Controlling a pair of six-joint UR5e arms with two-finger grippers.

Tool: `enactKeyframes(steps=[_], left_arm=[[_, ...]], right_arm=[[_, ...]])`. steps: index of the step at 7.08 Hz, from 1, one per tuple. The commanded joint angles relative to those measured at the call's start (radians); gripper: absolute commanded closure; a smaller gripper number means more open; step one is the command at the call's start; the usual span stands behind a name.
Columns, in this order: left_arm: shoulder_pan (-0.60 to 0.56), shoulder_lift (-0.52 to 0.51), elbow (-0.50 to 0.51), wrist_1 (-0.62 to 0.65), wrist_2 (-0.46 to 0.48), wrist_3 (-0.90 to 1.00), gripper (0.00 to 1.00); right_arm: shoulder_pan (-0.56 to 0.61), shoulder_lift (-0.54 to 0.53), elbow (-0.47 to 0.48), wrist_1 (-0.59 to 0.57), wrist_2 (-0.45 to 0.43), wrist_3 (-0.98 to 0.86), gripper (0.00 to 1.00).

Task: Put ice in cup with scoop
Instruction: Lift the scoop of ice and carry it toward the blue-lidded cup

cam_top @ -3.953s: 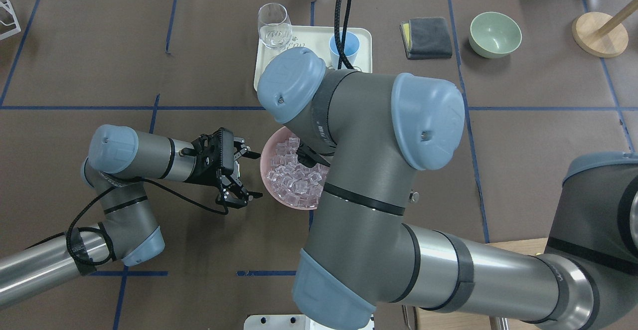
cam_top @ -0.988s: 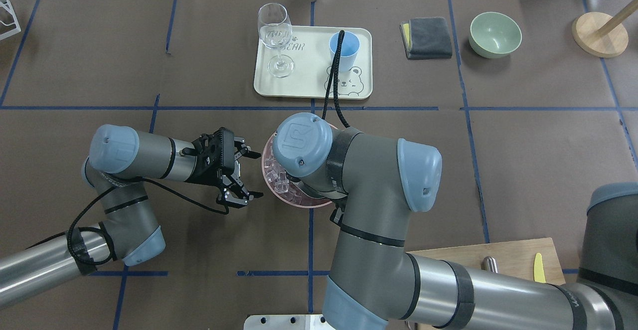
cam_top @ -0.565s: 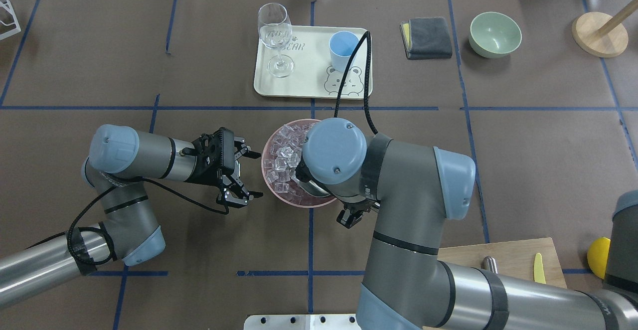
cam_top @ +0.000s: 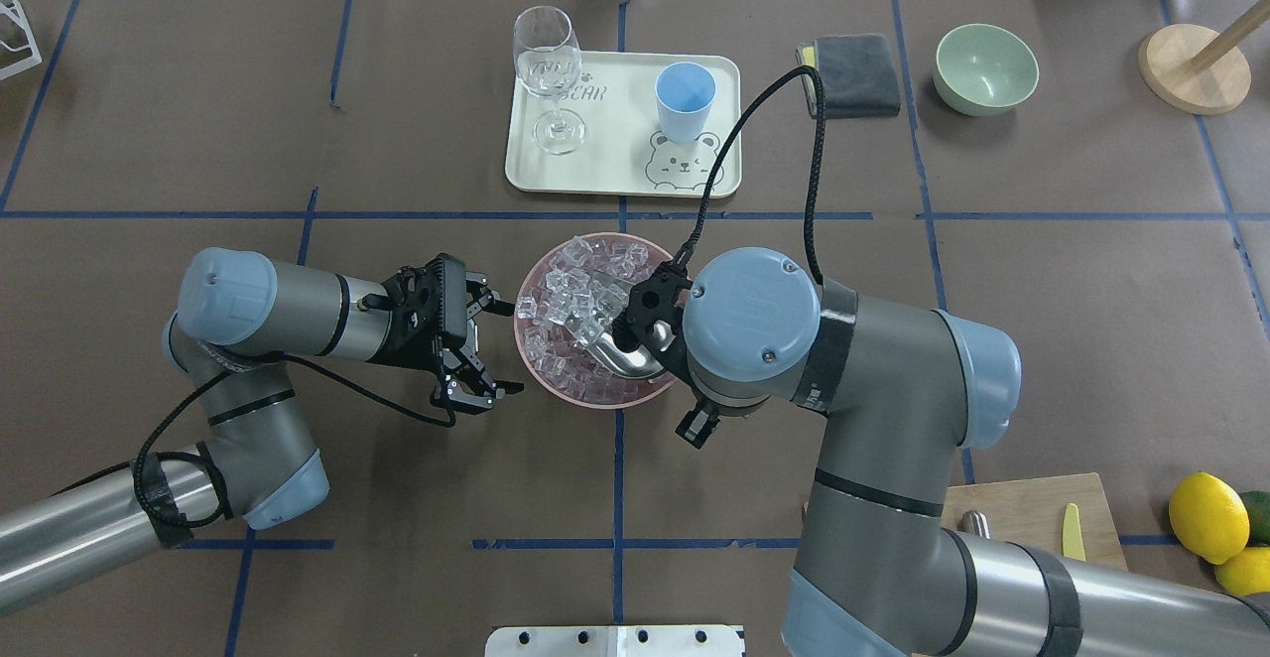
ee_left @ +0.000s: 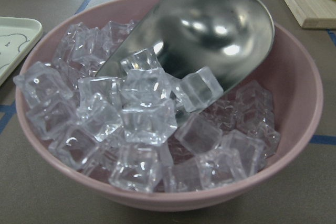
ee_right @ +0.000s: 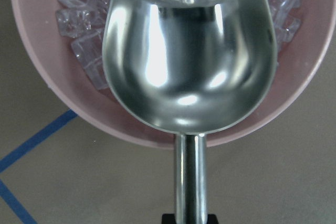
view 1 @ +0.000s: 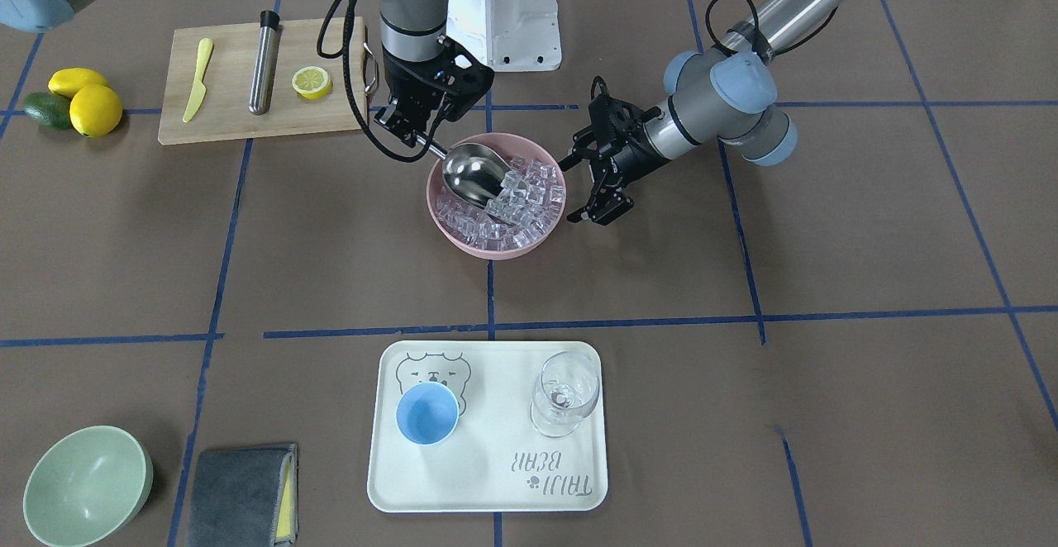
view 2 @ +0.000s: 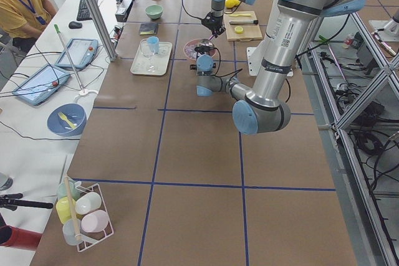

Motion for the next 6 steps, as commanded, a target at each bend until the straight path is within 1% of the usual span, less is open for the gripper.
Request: enactKeyframes(steps=[1,3,4,5,6], left_arm=[[0.000,0.000,0.000,0.000,0.000,0.000,0.00],[0.000,0.000,0.002,0.000,0.000,0.000,0.00],[0.000,0.000,0.002,0.000,0.000,0.000,0.00],[0.000,0.000,0.002,0.000,0.000,0.000,0.00],[0.000,-0.002,0.002,0.000,0.000,0.000,0.00]], right_arm=[[0.003,-0.042,0.053,0.065,-0.001,0.048,1.00],[0.012,-0.059,0.103,0.070,0.001,0.081,1.00],[0.027,-0.062,0.117,0.070,0.001,0.130,1.00],[0.053,-0.060,0.113,0.070,0.001,0.162,1.00],[0.105,-0.057,0.110,0.063,0.010,0.175,1.00]])
